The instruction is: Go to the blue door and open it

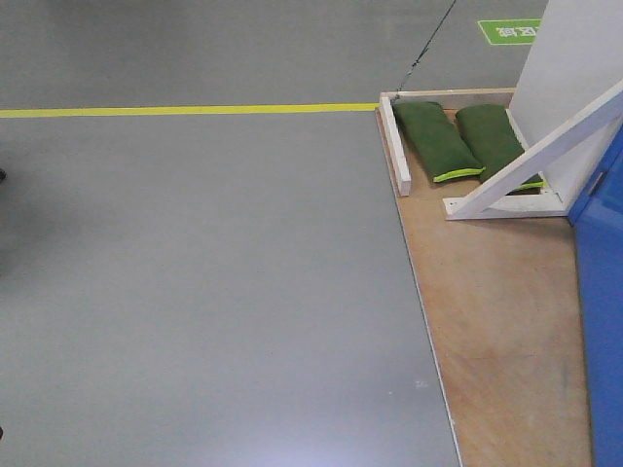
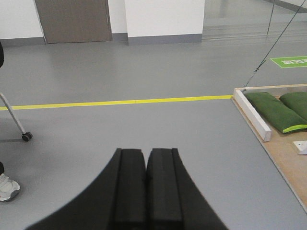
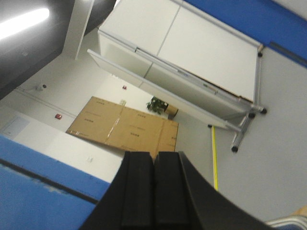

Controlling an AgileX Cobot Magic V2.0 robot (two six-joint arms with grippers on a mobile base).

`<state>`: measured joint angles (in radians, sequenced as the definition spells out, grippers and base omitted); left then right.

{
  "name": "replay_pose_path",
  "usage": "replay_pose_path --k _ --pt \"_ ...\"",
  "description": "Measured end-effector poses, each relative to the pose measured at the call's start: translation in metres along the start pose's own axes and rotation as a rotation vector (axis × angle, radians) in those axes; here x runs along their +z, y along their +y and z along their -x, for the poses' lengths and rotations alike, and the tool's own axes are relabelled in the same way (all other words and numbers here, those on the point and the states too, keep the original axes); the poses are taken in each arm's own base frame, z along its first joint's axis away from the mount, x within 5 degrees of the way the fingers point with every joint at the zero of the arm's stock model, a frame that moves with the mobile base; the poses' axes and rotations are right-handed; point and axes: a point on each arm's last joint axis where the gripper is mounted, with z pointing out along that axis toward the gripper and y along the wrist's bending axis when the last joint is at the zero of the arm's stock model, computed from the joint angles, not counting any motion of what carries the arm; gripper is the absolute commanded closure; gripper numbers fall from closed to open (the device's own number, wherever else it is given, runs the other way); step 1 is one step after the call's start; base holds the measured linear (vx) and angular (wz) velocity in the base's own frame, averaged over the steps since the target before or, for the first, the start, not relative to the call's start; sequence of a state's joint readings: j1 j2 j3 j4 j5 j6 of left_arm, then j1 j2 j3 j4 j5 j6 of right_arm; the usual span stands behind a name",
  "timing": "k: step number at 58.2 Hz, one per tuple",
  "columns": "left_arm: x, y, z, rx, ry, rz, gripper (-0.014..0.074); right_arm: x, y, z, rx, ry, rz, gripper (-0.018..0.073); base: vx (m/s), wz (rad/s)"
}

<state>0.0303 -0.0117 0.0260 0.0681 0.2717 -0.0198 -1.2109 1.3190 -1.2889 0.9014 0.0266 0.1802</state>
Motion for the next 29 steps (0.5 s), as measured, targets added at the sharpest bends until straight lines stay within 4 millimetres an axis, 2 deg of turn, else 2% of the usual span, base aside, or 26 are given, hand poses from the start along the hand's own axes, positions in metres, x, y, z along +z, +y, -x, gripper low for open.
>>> replay_pose_path --k 29 --pt "0.0 0.0 0.0 0.0 0.0 0.0 0.0524 -0.038 0.023 -0.011 0.038 0.254 0.039 0.0548 0.0 -0.01"
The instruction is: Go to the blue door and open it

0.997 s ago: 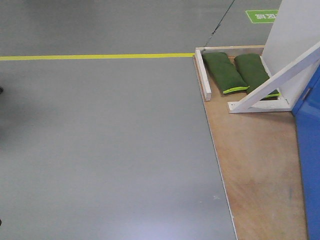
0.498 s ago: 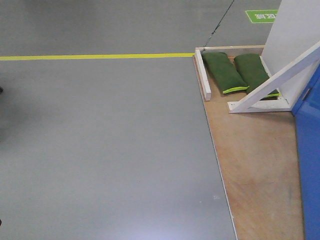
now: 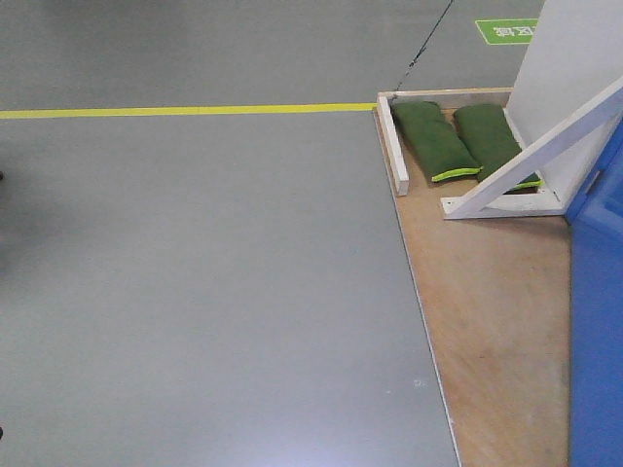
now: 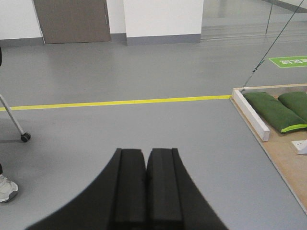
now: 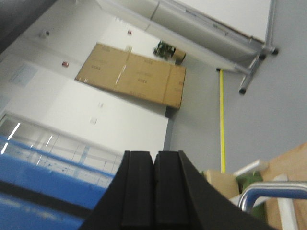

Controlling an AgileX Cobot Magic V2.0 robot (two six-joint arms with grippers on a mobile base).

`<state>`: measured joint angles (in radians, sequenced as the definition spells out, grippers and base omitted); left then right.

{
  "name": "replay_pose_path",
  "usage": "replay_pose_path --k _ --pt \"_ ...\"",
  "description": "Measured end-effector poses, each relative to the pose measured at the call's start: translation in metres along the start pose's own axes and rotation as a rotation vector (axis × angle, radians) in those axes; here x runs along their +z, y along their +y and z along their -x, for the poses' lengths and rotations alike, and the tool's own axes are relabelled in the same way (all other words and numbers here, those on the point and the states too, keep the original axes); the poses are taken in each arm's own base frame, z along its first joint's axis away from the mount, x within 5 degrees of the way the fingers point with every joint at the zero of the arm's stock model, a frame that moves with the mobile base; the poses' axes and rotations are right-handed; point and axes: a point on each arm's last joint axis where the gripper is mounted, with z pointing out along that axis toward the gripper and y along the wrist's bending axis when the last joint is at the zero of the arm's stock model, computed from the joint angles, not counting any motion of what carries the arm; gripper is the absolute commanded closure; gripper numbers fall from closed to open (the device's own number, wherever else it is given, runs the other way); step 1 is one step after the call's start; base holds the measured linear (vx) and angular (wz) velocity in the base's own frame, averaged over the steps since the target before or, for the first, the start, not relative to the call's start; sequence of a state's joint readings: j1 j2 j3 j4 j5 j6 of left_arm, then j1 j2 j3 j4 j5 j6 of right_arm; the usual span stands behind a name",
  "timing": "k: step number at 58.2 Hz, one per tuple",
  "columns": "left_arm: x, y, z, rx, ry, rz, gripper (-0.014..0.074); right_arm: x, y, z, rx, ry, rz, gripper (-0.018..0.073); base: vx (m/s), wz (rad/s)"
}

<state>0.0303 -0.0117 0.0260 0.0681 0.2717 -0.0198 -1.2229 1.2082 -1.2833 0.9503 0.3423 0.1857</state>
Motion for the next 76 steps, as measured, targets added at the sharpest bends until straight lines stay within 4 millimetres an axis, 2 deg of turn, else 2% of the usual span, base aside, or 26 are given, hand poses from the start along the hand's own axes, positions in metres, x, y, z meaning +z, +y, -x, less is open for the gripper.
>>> replay_pose_path --k 16,36,43,50,58,66,76 --pt "0.0 0.0 0.0 0.0 0.0 0.0 0.0524 -0.016 0.015 -0.026 0.067 0.243 0.042 0.0548 0.0 0.0" --pt "0.0 0.0 0.0 0.0 0.0 0.0 0.0524 -0.051 0.052 -0.097 0.068 0.715 0.18 0.0548 0.0 -0.01" --pt "0.0 0.0 0.0 0.0 0.0 0.0 0.0524 -0.082 0.068 -0.113 0.066 0.896 0.265 0.0548 0.0 0.01" --pt "0.0 0.0 0.0 0.0 0.0 0.0 0.0524 -0.112 0.081 -0.119 0.043 0.99 0.349 0.0548 0.0 0.0" --pt "0.0 0.0 0.0 0.0 0.0 0.0 0.0524 -0.127 0.091 -0.127 0.065 1.066 0.413 0.0548 0.0 0.0" --pt "0.0 0.0 0.0 0.0 0.0 0.0 0.0524 -0.12 0.096 -0.129 0.136 1.047 0.437 0.0548 0.0 0.0" --pt "0.0 0.0 0.0 0.0 0.0 0.0 0.0524 -0.079 0.093 -0.125 0.238 0.828 0.391 0.0548 0.0 0.0"
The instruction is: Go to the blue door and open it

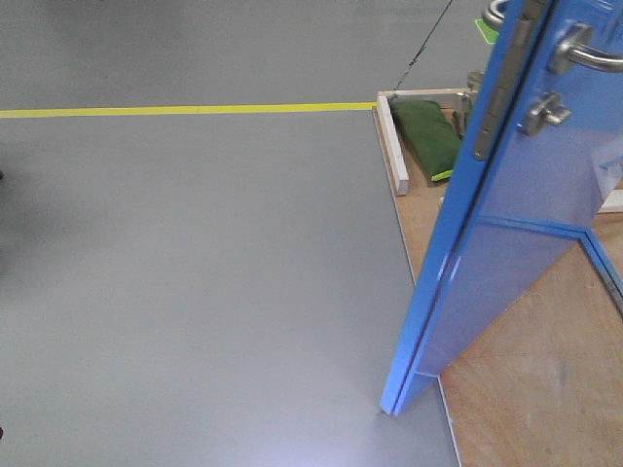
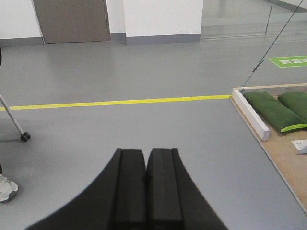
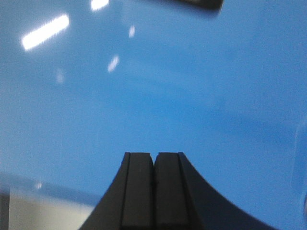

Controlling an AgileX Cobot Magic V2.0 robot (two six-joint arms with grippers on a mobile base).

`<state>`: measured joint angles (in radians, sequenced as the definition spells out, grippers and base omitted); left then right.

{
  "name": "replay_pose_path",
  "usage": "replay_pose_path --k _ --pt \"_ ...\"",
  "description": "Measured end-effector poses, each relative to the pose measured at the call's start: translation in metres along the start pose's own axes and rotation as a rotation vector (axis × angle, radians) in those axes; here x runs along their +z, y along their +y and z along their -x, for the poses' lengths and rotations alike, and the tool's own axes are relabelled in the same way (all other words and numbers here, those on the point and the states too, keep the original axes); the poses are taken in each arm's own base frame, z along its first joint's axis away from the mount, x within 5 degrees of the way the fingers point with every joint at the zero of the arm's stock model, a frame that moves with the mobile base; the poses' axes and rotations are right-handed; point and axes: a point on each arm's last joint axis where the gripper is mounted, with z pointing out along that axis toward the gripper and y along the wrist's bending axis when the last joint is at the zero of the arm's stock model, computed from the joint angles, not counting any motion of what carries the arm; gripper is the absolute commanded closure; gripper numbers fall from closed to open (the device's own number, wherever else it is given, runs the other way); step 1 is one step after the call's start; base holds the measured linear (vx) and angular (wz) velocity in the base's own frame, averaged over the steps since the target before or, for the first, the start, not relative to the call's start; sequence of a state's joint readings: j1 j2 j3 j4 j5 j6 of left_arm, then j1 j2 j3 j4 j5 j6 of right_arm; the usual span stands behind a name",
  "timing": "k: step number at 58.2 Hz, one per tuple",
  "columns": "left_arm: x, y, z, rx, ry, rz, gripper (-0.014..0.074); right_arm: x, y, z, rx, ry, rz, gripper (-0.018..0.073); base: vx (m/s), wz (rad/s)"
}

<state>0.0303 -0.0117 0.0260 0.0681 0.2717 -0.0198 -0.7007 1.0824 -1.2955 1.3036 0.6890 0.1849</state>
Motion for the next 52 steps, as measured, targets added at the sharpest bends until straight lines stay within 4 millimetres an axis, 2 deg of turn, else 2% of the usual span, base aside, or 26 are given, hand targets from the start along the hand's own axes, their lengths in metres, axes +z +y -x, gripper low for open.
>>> replay_pose_path --k 6,16,21,29,38,45,52 --pt "0.0 0.0 0.0 0.0 0.0 0.0 0.0524 0.013 -0.012 0.019 0.031 -0.115 -0.016 0.0548 0.0 0.0" --pt "0.0 0.0 0.0 0.0 0.0 0.0 0.0524 0.028 -0.019 0.034 0.042 -0.167 -0.03 0.0548 0.0 0.0" --pt "0.0 0.0 0.0 0.0 0.0 0.0 0.0524 0.037 -0.008 0.031 0.025 -0.148 0.0 0.0548 0.0 0.0" --pt "0.0 0.0 0.0 0.0 0.0 0.0 0.0524 0.054 0.02 0.015 0.0 -0.055 0.079 0.0548 0.0 0.0" --pt "0.0 0.0 0.0 0.0 0.0 0.0 0.0524 0.071 0.036 0.01 -0.016 0.016 0.125 0.0548 0.0 0.0" --pt "0.0 0.0 0.0 0.0 0.0 0.0 0.0524 0.087 0.029 0.016 -0.036 0.021 0.099 0.0548 0.0 0.0" --pt "0.0 0.0 0.0 0.0 0.0 0.0 0.0524 0.104 0.01 0.022 -0.067 0.021 0.031 0.0548 0.0 0.0"
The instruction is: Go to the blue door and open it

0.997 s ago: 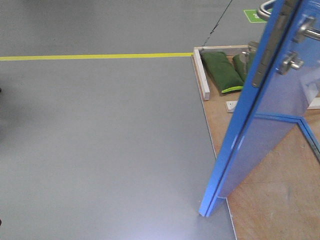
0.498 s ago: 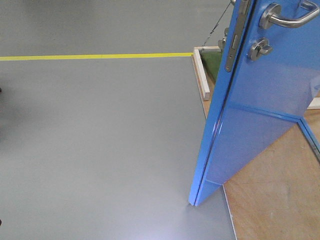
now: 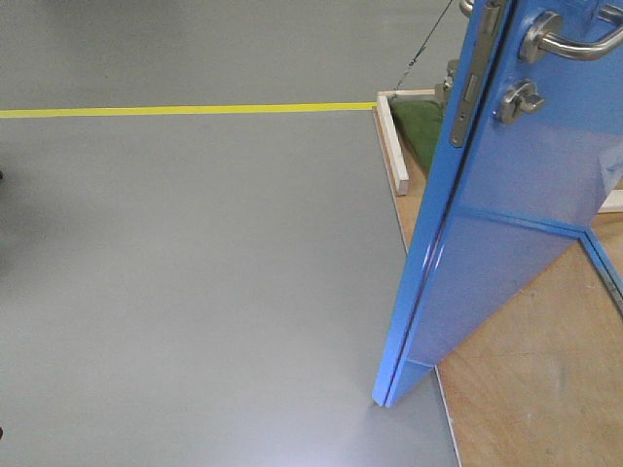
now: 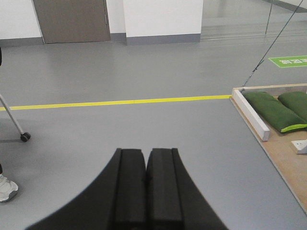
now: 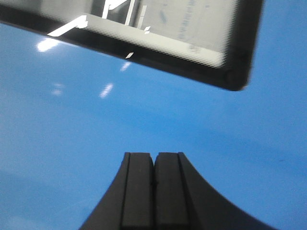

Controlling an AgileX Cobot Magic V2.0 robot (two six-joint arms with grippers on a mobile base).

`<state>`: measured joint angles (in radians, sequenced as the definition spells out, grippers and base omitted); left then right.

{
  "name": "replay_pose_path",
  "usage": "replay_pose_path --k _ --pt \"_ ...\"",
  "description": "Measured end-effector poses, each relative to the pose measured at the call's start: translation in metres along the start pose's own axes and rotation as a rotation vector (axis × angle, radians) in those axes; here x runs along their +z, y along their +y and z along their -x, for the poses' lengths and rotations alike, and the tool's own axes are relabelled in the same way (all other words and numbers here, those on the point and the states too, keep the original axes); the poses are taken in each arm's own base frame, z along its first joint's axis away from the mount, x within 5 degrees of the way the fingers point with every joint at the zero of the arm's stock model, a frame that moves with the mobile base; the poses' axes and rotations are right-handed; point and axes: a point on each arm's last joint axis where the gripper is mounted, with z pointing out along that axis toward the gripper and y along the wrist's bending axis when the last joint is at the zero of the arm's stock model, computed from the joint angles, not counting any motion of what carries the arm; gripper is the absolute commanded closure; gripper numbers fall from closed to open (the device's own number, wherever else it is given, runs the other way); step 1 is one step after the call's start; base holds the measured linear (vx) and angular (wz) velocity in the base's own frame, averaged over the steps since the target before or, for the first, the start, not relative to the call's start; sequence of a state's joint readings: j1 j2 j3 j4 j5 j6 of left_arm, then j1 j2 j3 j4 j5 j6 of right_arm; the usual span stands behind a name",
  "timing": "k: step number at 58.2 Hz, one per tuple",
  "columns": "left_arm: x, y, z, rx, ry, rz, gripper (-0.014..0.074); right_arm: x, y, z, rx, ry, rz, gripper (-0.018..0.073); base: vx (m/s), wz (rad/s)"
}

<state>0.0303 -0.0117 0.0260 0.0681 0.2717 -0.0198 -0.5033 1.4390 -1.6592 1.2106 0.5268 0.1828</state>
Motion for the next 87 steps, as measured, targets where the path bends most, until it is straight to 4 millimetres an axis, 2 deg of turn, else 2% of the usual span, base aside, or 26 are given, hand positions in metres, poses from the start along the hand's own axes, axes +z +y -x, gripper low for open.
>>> replay_pose_path --k 9,22,28,35,87 --pt "0.0 0.0 0.0 0.0 0.0 0.0 0.0524 0.018 -0.02 -0.007 -0.031 0.059 -0.07 0.0548 0.0 0.0" --pt "0.0 0.0 0.0 0.0 0.0 0.0 0.0524 0.039 -0.024 -0.046 -0.016 0.194 -0.068 0.0548 0.0 0.0" --pt "0.0 0.0 0.0 0.0 0.0 0.0 0.0524 0.046 -0.028 -0.056 -0.008 0.237 -0.077 0.0548 0.0 0.0" --pt "0.0 0.0 0.0 0.0 0.0 0.0 0.0524 0.052 -0.035 -0.057 -0.001 0.244 -0.093 0.0548 0.0 0.0" --pt "0.0 0.0 0.0 0.0 0.0 0.0 0.0524 0.052 -0.035 -0.057 -0.007 0.243 -0.095 0.0548 0.0 0.0"
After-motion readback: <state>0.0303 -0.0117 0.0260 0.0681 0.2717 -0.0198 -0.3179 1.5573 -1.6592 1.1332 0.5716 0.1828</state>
